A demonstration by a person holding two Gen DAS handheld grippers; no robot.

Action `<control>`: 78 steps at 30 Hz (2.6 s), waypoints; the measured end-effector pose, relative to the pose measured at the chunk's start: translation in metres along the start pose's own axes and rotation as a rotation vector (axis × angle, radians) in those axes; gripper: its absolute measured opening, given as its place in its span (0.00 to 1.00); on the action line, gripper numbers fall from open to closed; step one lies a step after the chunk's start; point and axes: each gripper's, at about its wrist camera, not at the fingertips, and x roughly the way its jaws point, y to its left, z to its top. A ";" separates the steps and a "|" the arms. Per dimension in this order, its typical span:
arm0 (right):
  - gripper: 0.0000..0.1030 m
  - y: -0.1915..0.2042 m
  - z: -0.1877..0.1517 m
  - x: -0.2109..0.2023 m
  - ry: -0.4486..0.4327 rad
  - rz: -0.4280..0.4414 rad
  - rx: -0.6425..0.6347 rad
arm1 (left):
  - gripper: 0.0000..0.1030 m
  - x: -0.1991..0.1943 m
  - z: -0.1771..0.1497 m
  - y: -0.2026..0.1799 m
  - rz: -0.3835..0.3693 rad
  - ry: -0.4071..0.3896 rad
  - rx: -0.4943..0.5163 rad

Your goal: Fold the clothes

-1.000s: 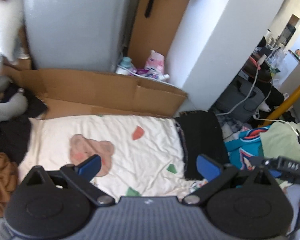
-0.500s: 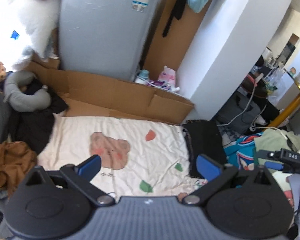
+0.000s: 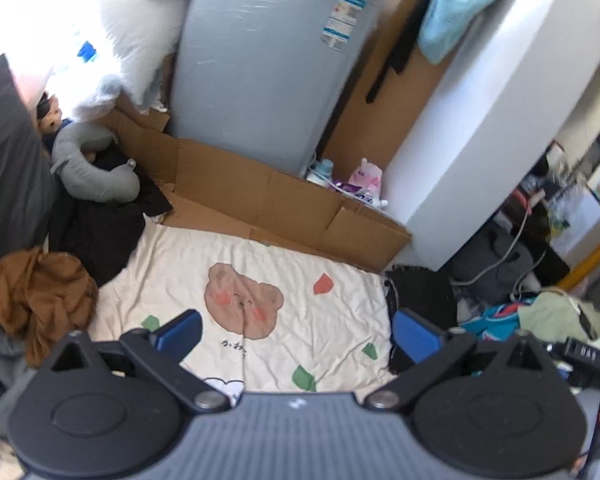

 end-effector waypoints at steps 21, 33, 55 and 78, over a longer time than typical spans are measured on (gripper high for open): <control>1.00 0.041 -0.063 0.009 0.012 0.009 -0.153 | 1.00 0.032 -0.064 -0.014 0.060 0.050 0.060; 1.00 0.035 -0.074 0.025 0.035 0.027 -0.184 | 1.00 0.057 -0.068 -0.032 0.153 0.069 0.106; 0.99 0.044 -0.075 0.041 0.111 -0.010 -0.273 | 1.00 0.081 -0.094 -0.059 0.275 0.128 0.100; 0.99 0.044 -0.075 0.045 0.125 -0.020 -0.324 | 1.00 0.084 -0.108 -0.080 0.419 0.115 0.200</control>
